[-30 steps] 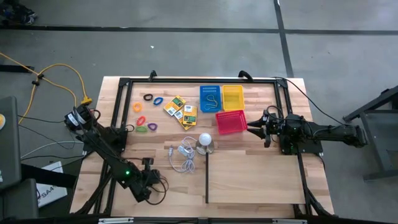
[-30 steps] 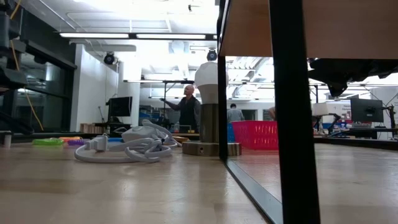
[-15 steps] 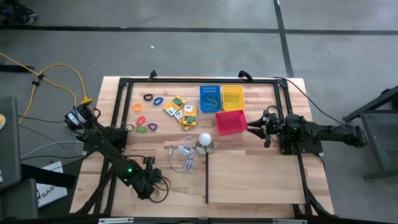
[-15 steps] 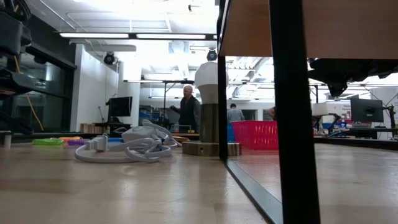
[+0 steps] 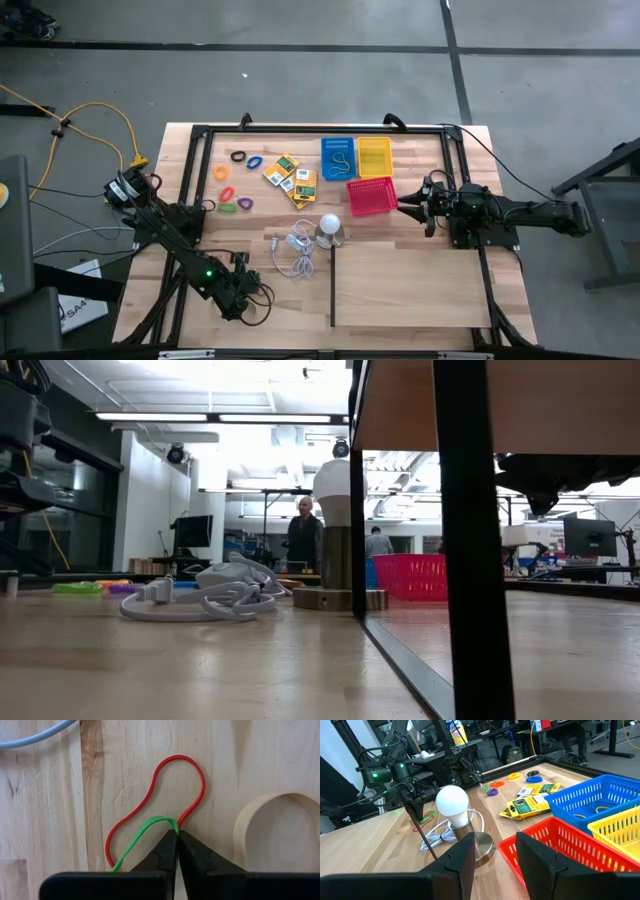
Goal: Pick & Place Office Desk Supplies
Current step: Put the green rubber band into the blue bin
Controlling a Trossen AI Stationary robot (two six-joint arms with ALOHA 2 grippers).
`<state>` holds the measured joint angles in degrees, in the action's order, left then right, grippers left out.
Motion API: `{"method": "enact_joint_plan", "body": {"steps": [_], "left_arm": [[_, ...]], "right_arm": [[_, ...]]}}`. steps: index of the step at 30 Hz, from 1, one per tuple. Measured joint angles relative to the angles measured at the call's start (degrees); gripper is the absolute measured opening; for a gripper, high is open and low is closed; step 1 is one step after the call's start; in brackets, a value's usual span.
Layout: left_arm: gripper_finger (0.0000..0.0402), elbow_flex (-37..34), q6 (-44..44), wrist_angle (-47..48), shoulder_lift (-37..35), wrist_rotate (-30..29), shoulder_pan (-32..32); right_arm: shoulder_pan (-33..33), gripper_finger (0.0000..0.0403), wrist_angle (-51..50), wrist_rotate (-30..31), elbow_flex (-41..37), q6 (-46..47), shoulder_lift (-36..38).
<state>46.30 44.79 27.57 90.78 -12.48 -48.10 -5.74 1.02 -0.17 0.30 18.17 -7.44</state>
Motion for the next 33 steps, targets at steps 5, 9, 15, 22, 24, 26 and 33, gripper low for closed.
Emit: {"method": "enact_joint_plan", "body": {"steps": [5, 9, 15, 22, 24, 26, 33], "left_arm": [[0.0014, -0.09, -0.02, 0.0, -0.4, 0.14, 0.0], [0.0015, -0.15, -0.21, 0.39, -1.22, 1.34, -0.07], [0.0015, -0.15, -0.24, 0.44, -1.22, 1.4, -0.07], [0.0014, -0.15, -0.24, 0.52, -1.27, 0.99, -0.07], [0.0011, -0.15, -0.25, 0.52, -1.27, 0.93, -0.07], [0.0005, -0.15, -0.31, 0.52, -1.27, 0.77, -0.07], [0.0002, -0.15, -0.34, 0.52, -1.29, 0.71, -0.07]], "right_arm": [[0.0, 0.013, 0.02, -0.01, 0.0, 0.0, -0.02], [0.02, 0.013, 0.0, 0.01, 0.0, 0.0, -0.02], [0.0, 0.013, 0.0, -0.01, 0.0, 0.0, 0.0], [0.01, 0.013, 0.0, 0.01, 0.01, 0.0, 0.0], [0.0, 0.013, 0.0, 0.01, 0.0, 0.0, -0.02], [0.0, 0.013, 0.0, -0.01, 0.0, 0.0, 0.0], [0.01, 0.013, 0.0, 0.01, 0.01, 0.0, -0.01]]}}
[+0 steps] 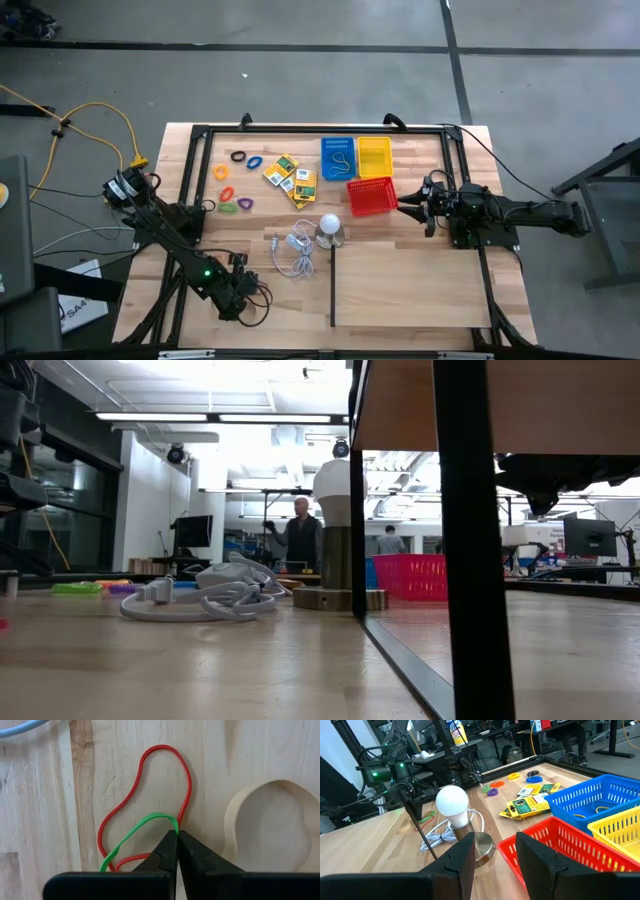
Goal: Pick & Place Office Desk Supplies
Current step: Put the green rubber band into the blue bin
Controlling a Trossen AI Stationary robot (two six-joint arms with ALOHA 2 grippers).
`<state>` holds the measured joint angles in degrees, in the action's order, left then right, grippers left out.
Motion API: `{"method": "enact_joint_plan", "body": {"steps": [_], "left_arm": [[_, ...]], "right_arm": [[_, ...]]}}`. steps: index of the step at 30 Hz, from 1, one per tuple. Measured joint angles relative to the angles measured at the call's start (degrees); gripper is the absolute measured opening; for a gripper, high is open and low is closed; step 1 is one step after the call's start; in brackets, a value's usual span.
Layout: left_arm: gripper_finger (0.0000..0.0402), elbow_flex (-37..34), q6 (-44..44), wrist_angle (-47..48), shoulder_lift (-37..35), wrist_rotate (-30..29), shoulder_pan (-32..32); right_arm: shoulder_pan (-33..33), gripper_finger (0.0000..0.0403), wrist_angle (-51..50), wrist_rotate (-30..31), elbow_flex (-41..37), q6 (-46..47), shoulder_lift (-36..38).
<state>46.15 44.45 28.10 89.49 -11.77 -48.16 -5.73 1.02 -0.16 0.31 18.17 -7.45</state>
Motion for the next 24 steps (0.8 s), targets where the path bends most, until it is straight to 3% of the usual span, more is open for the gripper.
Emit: {"method": "enact_joint_plan", "body": {"steps": [24], "left_arm": [[0.0001, 0.07, -0.09, 1.2, -2.94, -1.28, 0.04]], "right_arm": [[-0.01, 0.013, 0.0, -0.02, 0.01, 0.0, 0.01]]}}
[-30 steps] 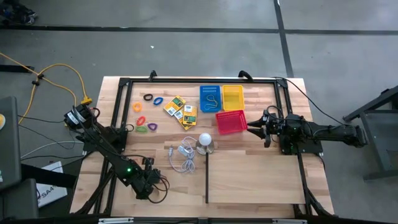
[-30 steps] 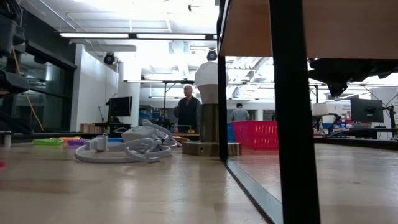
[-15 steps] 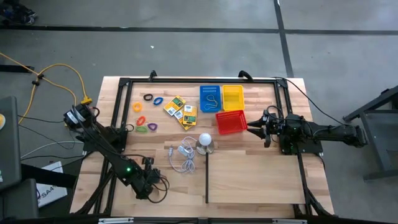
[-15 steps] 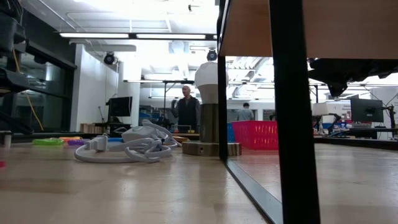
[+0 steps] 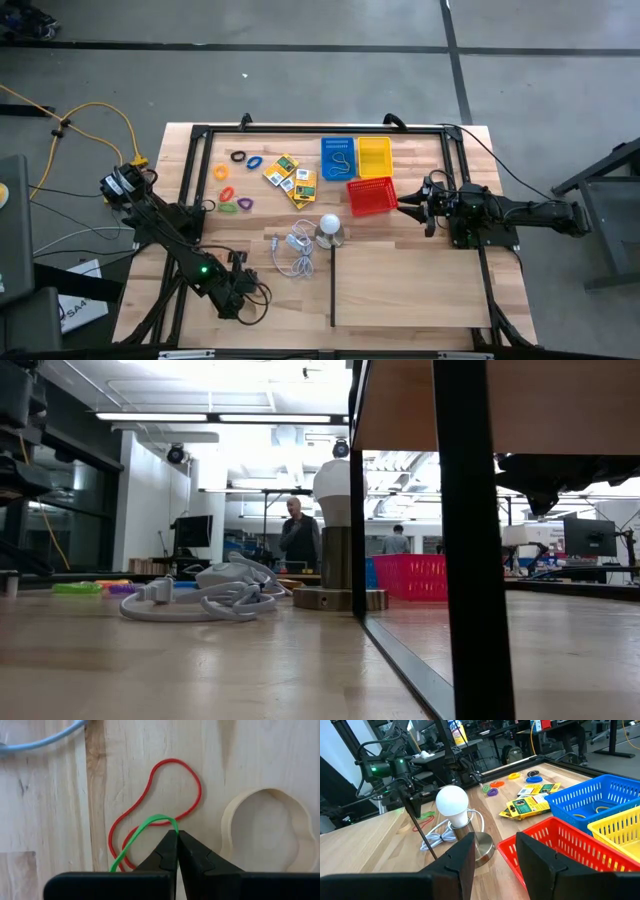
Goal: Pick & Place Office Desk Supplies
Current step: Put the green rubber band into the blue bin
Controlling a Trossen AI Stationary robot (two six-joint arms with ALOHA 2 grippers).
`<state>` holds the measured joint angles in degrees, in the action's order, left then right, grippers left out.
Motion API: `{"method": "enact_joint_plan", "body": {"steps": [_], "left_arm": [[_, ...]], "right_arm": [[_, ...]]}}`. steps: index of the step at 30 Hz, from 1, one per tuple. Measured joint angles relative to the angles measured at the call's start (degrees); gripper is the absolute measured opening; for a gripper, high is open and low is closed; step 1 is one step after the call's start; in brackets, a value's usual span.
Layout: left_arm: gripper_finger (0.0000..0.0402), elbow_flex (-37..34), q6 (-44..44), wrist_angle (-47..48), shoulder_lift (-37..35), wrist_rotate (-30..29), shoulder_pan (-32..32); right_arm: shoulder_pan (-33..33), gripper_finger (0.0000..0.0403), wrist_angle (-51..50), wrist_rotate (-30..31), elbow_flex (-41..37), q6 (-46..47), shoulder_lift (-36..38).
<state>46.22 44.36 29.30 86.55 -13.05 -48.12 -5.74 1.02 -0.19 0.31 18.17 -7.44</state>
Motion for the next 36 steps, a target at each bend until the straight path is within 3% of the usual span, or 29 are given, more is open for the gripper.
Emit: {"method": "enact_joint_plan", "body": {"steps": [11, 21, 25, 36], "left_arm": [[0.0001, 0.0, -1.67, 0.0, -3.56, -6.13, -0.19], [0.0001, 0.0, -1.75, -0.21, -9.4, -28.39, -3.75], [0.0001, 0.0, -1.75, -0.23, -12.1, -34.1, -3.44], [0.0001, 0.0, -13.2, -3.52, -15.09, -34.13, 9.78]], "right_arm": [[0.02, 0.013, 0.0, 0.0, -0.02, 0.0, -0.02], [0.01, 0.013, 0.0, 0.02, 0.0, -0.01, 0.0], [0.0, 0.013, 0.0, 0.02, -0.02, 0.0, 0.0], [0.0, 0.013, 0.0, 0.02, -0.02, 0.0, -0.02]]}}
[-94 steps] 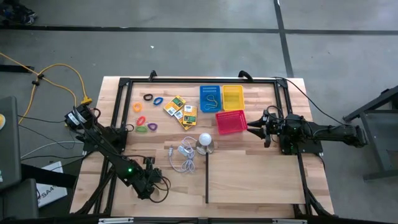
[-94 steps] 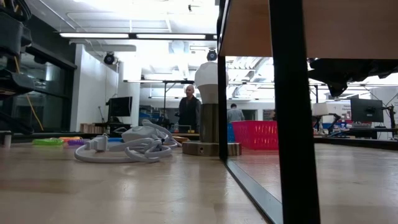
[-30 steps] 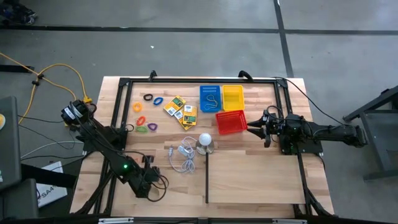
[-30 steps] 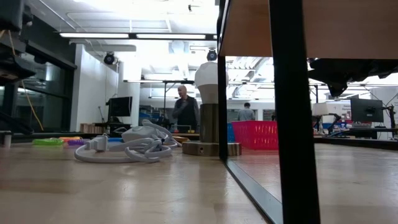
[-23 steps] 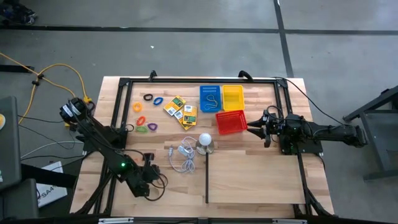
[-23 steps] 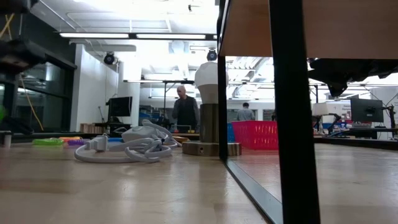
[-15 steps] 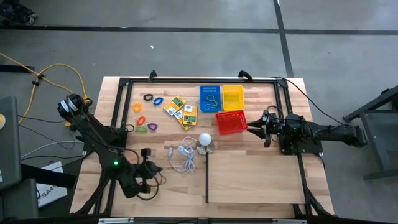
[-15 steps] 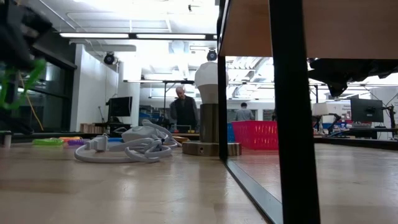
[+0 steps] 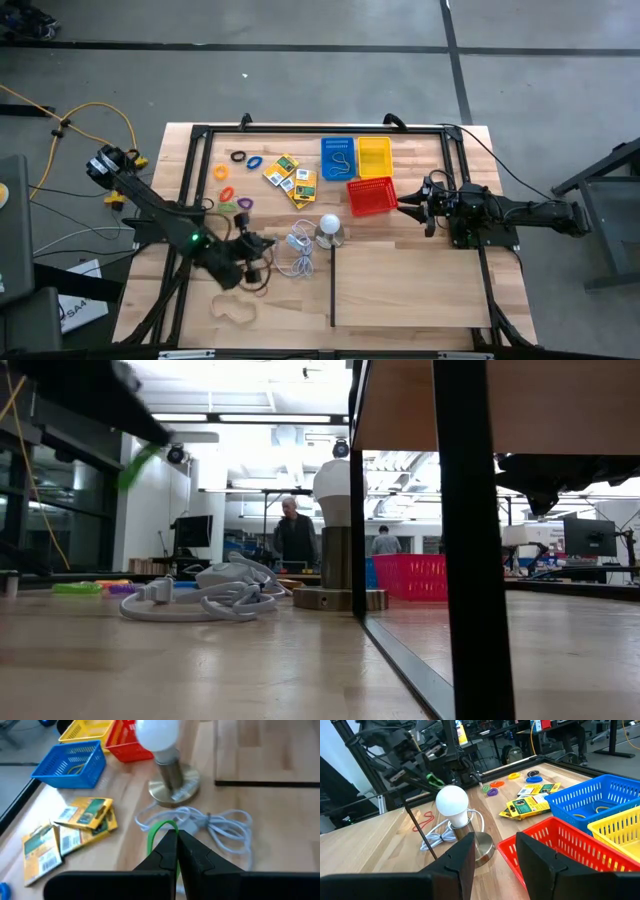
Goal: Pick & Place Office Desk Supplies
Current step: Put the green rubber band into the blue bin
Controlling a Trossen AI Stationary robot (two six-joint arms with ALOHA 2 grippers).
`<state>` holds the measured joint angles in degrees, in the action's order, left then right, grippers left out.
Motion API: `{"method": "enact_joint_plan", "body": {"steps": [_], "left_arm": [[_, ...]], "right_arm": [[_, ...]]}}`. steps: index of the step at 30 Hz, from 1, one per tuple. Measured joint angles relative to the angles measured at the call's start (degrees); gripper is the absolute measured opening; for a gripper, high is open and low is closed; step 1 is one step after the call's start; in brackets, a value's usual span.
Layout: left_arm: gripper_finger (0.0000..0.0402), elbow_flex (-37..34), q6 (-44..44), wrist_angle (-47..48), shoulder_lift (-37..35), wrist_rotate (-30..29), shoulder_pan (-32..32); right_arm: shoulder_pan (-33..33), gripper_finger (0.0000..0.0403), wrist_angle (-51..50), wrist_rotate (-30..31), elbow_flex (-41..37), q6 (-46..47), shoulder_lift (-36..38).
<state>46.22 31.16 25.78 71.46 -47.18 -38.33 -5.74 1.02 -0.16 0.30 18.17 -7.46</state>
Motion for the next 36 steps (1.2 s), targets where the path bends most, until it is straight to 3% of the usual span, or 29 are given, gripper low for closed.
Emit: {"method": "enact_joint_plan", "body": {"steps": [10, 15, 21, 28, 36], "left_arm": [[0.0001, 0.02, -22.89, -15.03, 0.37, 16.89, 16.46], [0.0001, 0.02, -30.35, -20.01, 0.37, 22.99, 23.19], [0.0001, 0.02, -33.13, -23.93, 2.32, 29.05, 32.34], [0.0001, 0.04, -38.65, -35.48, 7.34, 41.33, 43.6], [0.0001, 0.05, -40.61, -49.72, 15.45, 48.09, 53.78]], "right_arm": [[0.0, 0.013, 0.0, 0.0, 0.0, -0.01, 0.02], [0.0, 0.013, 0.01, -0.01, 0.0, 0.0, 0.01], [0.0, 0.013, 0.01, 0.0, 0.01, 0.0, 0.02], [0.01, 0.013, 0.0, -0.01, 0.0, 0.0, 0.01], [0.0, 0.013, 0.0, -0.02, 0.02, -0.02, 0.02]]}}
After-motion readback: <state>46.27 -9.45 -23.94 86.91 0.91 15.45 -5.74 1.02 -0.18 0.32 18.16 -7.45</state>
